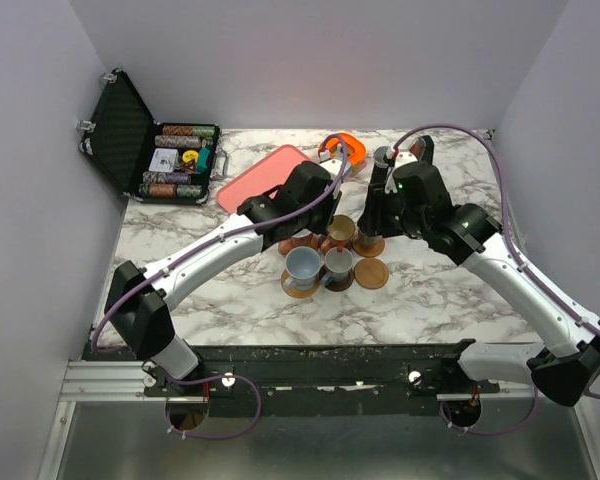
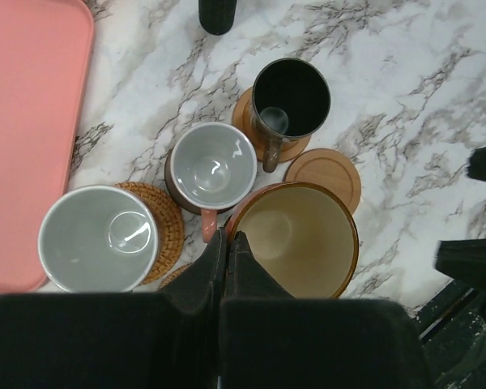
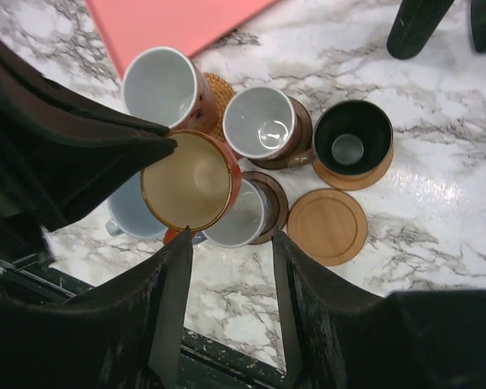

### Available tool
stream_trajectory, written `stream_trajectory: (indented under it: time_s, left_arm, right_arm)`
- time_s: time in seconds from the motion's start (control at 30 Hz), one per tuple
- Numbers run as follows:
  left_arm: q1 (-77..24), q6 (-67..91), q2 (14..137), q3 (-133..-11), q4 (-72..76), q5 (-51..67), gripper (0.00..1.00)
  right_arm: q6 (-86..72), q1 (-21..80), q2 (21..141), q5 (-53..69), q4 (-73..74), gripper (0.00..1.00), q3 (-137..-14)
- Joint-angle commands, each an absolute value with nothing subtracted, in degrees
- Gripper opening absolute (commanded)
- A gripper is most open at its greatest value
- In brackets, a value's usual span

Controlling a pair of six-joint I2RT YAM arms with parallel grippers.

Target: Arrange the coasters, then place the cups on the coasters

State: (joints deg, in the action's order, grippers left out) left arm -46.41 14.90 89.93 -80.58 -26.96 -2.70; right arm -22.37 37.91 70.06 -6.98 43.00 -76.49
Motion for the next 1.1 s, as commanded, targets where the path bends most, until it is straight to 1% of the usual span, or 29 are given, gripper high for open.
stream_trajectory:
  time_s: [0.0, 0.4, 0.57, 0.67, 0.73, 0.83, 0.9, 0.93, 0.97, 1.03, 1.07]
  left_arm:
    - [-48.1, 16.9, 86.6, -80.2, -22.7, -0.1, 0.00]
    - [-49.3, 18.5, 86.1, -78.8, -21.0, 2.9, 0.00]
    - [-49.5, 18.8, 86.1, -78.6, -20.7, 3.3, 0.00]
    - [-49.7, 19.2, 86.4, -78.4, -20.5, 4.0, 0.00]
    - [-49.7, 19.4, 86.5, -78.1, -20.1, 4.2, 0.00]
    - [-49.9, 19.5, 86.4, -78.0, -19.9, 4.4, 0.00]
    - [-49.9, 19.4, 86.5, -78.0, -19.9, 4.3, 0.00]
    - [-49.9, 19.3, 86.4, -77.9, -19.9, 4.3, 0.00]
    - [-49.9, 19.2, 86.3, -77.8, -19.7, 4.3, 0.00]
    - [-49.9, 19.3, 85.9, -77.4, -19.3, 3.4, 0.17]
    - [-49.9, 19.3, 85.4, -77.1, -18.7, 3.0, 0.22]
  right_arm:
    - [-25.2, 39.0, 70.3, -10.6, 42.8, 0.51, -73.9]
    - [-25.0, 39.9, 74.0, -13.2, 41.1, 0.49, -71.6]
    - [-25.0, 40.0, 75.5, -15.0, 40.7, 0.43, -70.8]
    - [-25.0, 40.0, 76.2, -15.3, 40.2, 0.37, -70.7]
    - [-25.3, 40.1, 76.9, -15.5, 40.1, 0.31, -70.8]
    - [-25.6, 40.1, 77.5, -15.8, 40.3, 0.17, -70.8]
    - [-25.9, 40.1, 77.6, -16.4, 40.6, 0.05, -70.9]
    - [-26.5, 40.1, 77.7, -17.2, 41.1, 0.01, -71.1]
    - [-26.8, 40.1, 77.7, -17.7, 41.5, 0.01, -71.2]
    - [-27.1, 40.1, 77.3, -18.2, 41.8, 0.01, -71.4]
    - [-27.2, 40.0, 76.7, -18.3, 41.7, 0.01, -71.5]
